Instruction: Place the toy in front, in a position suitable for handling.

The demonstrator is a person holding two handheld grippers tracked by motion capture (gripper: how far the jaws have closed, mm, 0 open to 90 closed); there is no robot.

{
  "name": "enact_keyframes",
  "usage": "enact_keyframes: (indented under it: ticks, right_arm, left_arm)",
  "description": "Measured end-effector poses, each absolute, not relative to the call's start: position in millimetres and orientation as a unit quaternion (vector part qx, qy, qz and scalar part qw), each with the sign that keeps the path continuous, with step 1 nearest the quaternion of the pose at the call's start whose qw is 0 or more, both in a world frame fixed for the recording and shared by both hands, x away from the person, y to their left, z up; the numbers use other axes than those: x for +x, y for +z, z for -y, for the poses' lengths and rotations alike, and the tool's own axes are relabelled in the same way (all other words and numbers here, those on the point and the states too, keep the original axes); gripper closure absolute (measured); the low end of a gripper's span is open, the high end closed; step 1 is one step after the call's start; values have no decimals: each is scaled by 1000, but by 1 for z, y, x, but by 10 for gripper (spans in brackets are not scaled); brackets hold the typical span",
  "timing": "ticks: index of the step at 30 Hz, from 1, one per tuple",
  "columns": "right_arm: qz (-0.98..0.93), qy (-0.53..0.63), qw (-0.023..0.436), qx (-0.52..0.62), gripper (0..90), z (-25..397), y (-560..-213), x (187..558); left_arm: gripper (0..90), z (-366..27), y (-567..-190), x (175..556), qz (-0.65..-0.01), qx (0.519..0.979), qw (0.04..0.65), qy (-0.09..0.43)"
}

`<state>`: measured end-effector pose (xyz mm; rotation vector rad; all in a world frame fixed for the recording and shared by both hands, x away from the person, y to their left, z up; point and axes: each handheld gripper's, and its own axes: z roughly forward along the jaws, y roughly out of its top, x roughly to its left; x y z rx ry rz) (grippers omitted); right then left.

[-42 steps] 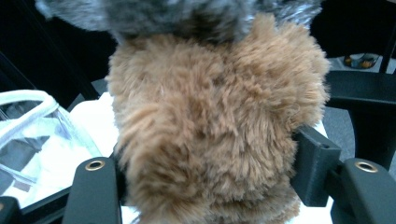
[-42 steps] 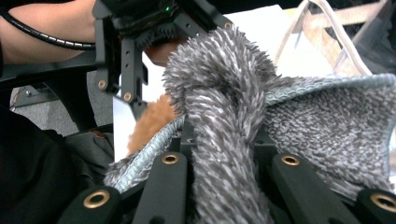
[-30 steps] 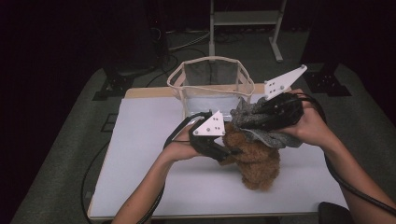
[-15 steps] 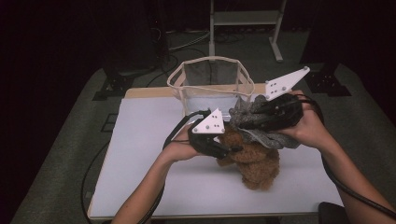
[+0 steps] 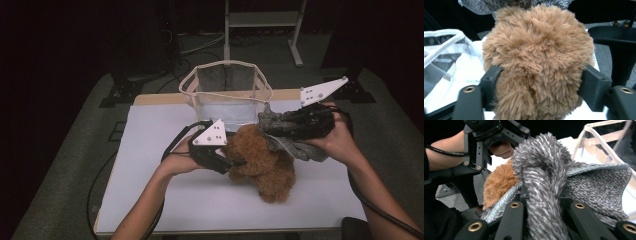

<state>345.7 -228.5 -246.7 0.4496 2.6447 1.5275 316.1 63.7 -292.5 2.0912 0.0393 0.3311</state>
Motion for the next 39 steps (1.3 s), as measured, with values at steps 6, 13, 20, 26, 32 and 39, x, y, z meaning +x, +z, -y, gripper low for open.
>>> enact_keyframes:
  ticks: [6,13,20,26,32,39]
  right_arm:
    - [-849,513,3,131,733,205,-263,351]
    - [-848,512,-32,129,733,175,-297,361]
    - [-882,446,-54,144,729,149,-351,365]
    - [-877,455,-55,145,726,151,-361,363]
    - [-870,459,-40,176,723,183,-362,364]
    - [-851,477,-35,215,717,216,-372,366]
  left_arm:
    - [234,-89,-304,311,-33,862,487,137]
    - [229,-125,-326,305,-65,860,486,141]
    - [233,-152,-340,299,-87,849,498,151]
    - [228,-147,-361,298,-72,874,454,154]
    - [219,-153,-371,305,-91,880,439,158]
    - [210,-152,-364,302,-77,870,463,152]
